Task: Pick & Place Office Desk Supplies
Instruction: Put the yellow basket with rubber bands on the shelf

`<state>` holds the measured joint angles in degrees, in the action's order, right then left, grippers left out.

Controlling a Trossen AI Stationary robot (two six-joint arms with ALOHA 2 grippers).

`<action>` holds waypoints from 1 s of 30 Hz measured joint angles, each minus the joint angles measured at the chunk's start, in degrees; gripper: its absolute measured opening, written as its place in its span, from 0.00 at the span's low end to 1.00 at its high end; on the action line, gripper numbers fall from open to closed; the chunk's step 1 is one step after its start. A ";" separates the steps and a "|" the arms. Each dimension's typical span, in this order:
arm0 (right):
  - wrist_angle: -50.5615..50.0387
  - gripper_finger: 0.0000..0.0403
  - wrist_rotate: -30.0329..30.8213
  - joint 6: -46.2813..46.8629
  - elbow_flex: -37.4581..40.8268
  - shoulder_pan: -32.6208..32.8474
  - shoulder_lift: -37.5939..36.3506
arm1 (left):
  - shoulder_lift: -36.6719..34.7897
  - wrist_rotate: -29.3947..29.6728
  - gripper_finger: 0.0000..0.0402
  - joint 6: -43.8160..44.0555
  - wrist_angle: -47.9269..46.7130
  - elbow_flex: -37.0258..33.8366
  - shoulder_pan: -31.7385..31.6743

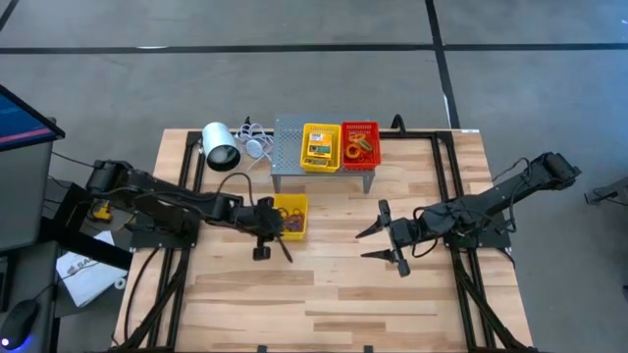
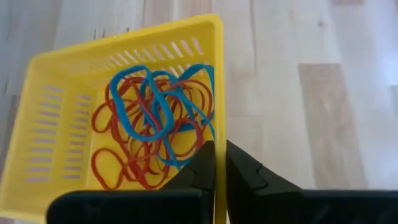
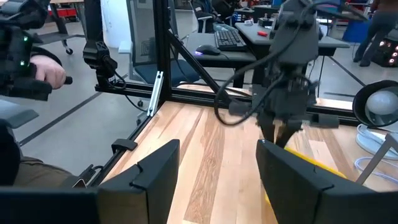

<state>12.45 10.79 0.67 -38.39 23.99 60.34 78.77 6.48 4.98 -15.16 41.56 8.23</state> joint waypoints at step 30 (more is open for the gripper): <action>-1.79 0.52 -0.02 2.25 -0.04 0.00 0.02 | -5.18 12.19 0.01 3.01 -20.94 12.68 9.45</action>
<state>10.65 10.77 2.92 -38.44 23.99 60.36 73.59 18.68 7.98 -36.10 54.24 17.68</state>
